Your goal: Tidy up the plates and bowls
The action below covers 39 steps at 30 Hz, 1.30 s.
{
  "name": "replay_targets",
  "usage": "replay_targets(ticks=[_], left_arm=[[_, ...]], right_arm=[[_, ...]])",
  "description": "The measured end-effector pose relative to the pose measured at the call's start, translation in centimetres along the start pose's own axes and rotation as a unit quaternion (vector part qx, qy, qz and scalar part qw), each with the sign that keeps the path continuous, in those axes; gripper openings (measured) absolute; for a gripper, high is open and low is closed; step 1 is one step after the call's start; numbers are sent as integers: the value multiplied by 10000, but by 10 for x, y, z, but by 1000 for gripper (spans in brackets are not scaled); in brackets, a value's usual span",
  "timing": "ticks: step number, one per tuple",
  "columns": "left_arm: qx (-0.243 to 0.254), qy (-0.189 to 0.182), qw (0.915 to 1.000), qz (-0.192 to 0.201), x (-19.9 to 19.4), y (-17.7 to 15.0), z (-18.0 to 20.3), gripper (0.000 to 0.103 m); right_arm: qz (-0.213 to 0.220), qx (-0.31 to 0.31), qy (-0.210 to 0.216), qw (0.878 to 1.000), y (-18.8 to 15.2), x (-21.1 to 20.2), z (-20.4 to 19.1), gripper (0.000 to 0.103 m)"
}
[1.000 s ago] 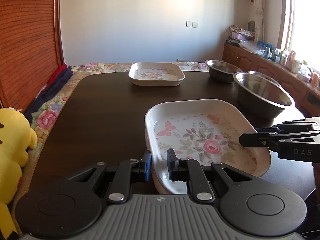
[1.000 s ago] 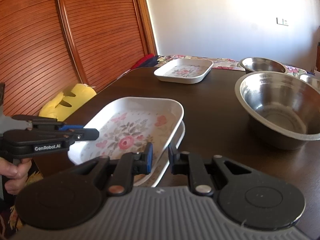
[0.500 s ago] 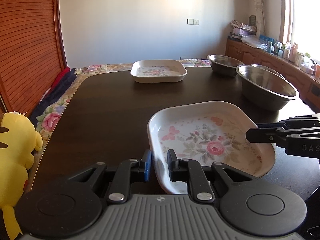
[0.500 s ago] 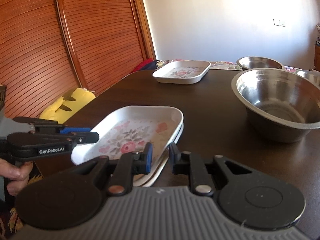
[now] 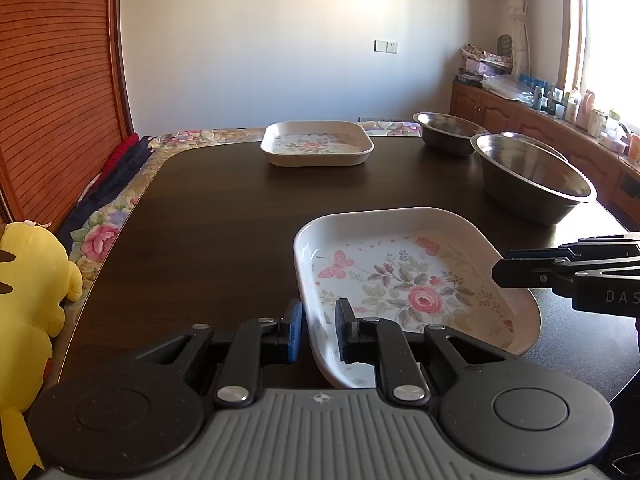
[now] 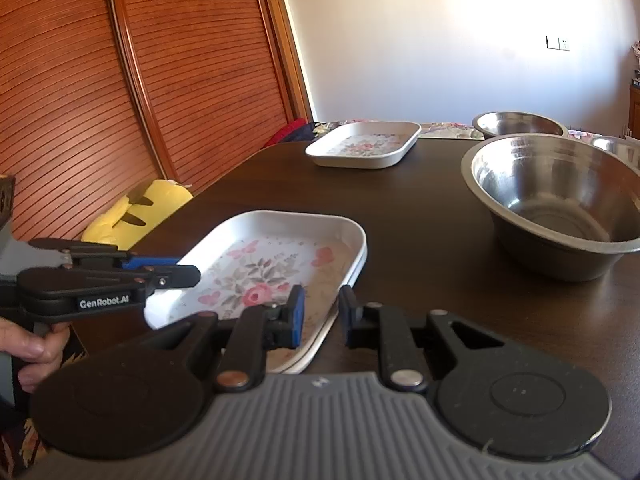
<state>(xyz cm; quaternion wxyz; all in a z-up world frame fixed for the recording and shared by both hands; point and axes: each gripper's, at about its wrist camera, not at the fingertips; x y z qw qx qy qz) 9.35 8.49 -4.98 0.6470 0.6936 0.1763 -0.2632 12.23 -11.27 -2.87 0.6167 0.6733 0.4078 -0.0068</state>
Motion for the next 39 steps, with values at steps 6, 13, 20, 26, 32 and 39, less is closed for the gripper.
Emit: replay_targets(ticks=[6,13,20,26,32,39], left_arm=[[-32,-18,10000,68,-4,3,-3,24],[-17,-28,9998,192,-9,13,-4,35],[28,-16,9997,225,-3,29,-4,40],[-13,21,9997,230,9,53,-11,41],[-102,61,9995,279,26,84,-22,46],[15,115,9996,265,56,112,-34,50]], right_arm=[[115,-71,-9,9999,5,-6,-1,21],[278,-201,-16,9994,17,-12,3,21],[382,-339,-27,9987,43,-13,11,21],[373,-422,-33,9984,71,-5,20,24],[271,-488,44,9984,101,14,27,39],[84,-434,24,9990,130,42,43,50]])
Point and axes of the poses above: each gripper's, at about its wrist camera, not at the fingertips, and x roughly the way its jaws point, z to its right, y to its top, and after that the axes turned 2 degrees about y, right-handed
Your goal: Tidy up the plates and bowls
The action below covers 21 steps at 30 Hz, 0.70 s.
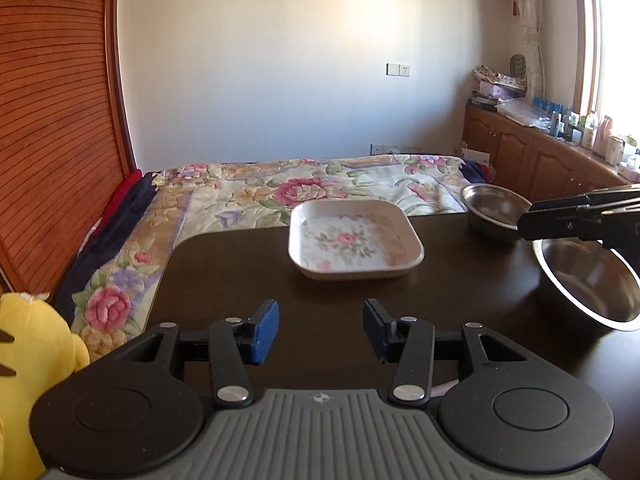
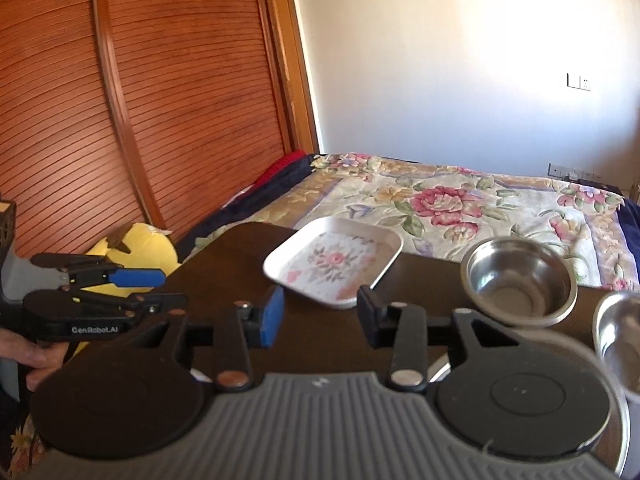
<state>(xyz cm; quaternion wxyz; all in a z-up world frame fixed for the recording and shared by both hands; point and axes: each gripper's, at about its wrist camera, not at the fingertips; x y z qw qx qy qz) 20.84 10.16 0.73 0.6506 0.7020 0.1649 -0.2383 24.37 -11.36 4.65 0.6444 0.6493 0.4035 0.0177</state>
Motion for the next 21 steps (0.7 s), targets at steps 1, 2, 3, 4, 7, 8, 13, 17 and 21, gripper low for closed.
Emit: replay_targets(ticks=[1,2,3,4,7,8,13,17,21], left_arm=[[13,-10,10000,-1,4,2,-2,50],[35,-13,10000,0,9,6,-5,51],[58,-4,10000,-6,14,10,-7,51],[90,9,10000,-15,19,13,-9,52],[151,4,9999,-11,32,21,-12,52],[154,-1,9999,-20,37,24,-14,52],[230,-68,9997,-30,57,38,-17,52],[263,-164,9994,-118,77,46,-20,52],[216,-171,9992,-277,101,48,-25,43]], right_arm=[[-24,-24,-32,10000,4,4,2,51],[-55,-69,-62,9999,7,9,4,51],[-88,-120,-103,9998,10,14,6,51],[-119,-158,-144,9997,14,19,8,51],[-263,-138,-191,9994,22,36,16,51],[-315,-102,-191,9993,24,41,19,51],[-621,-72,-217,9978,31,68,30,51],[-877,-181,-234,9957,37,89,33,50],[-1116,-407,-364,9922,40,108,32,46]])
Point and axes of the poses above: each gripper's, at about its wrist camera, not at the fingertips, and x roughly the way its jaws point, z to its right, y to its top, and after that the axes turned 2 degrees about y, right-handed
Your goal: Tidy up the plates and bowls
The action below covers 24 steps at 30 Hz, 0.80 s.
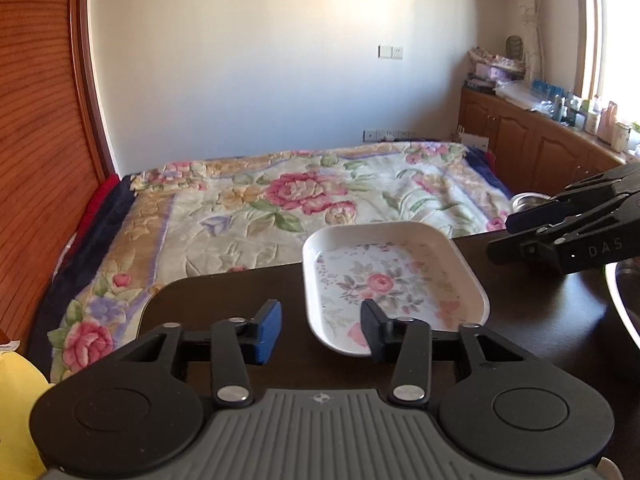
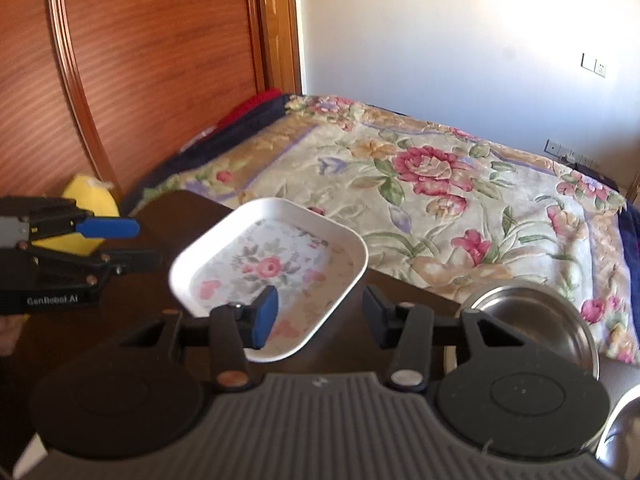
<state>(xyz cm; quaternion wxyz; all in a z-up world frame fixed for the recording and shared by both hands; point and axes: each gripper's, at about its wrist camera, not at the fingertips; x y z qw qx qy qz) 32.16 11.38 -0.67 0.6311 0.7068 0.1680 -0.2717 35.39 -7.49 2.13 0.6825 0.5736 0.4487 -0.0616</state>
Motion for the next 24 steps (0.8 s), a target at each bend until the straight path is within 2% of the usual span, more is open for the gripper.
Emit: replay_targets(ticks=[3,17,24], left_arm=[[-49,-77,9999,-71,14,2,-3,39],[-115,-181,9993,-295,49,6,-3,31],[-151,-148,9990,-398,58,6,-6,27]], right_arm=[[-176,-26,29,9998,3,12,3,39],[-679,-2,214,9975,6,33,12,36],[-785,24,251,9966,4,41,13,28]])
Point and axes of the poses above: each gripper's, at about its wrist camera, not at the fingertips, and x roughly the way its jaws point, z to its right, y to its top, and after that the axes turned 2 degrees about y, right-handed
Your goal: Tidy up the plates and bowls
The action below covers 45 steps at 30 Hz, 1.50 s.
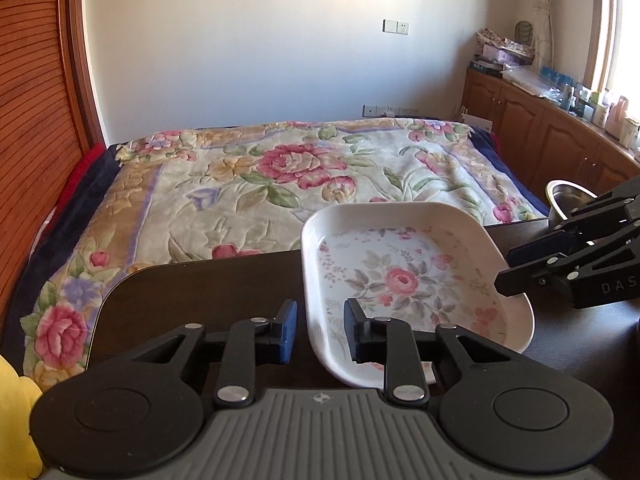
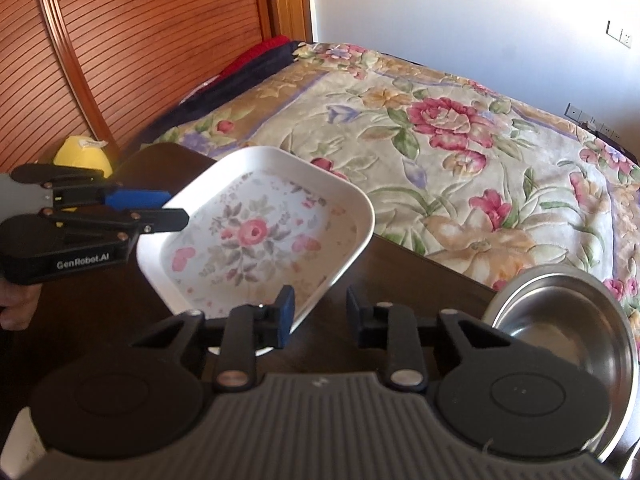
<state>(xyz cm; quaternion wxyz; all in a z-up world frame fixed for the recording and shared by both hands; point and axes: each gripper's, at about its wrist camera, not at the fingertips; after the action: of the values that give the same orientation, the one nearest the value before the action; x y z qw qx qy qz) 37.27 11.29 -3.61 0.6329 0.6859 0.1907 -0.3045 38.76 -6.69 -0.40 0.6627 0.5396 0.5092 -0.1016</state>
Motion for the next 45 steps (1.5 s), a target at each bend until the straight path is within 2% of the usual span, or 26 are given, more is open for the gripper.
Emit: replay_targets(ticks=[7,9,22,33,45], left_arm=[[-13,-3,10000,-89,6,-2,-1,21],[-33,-31,9999,-90,6,-3,-2,21],[-313,-238,9990,-222,-1,-6,-9,16],[-321,-253,9992,-8,-43,-10,-5,16],[-312,-294,9980,468,-105,-16,5,16]], right_arm=[[-47,-35,42,10000,1,2,-1,26],[-61,-51,60,10000,1,3,-1,21],[-210,-59,164,9996,1,6,-3,20],[131,113,370,9992,-7,-23,-13,19],[643,88,395,9971,-24,-74,-32,19]])
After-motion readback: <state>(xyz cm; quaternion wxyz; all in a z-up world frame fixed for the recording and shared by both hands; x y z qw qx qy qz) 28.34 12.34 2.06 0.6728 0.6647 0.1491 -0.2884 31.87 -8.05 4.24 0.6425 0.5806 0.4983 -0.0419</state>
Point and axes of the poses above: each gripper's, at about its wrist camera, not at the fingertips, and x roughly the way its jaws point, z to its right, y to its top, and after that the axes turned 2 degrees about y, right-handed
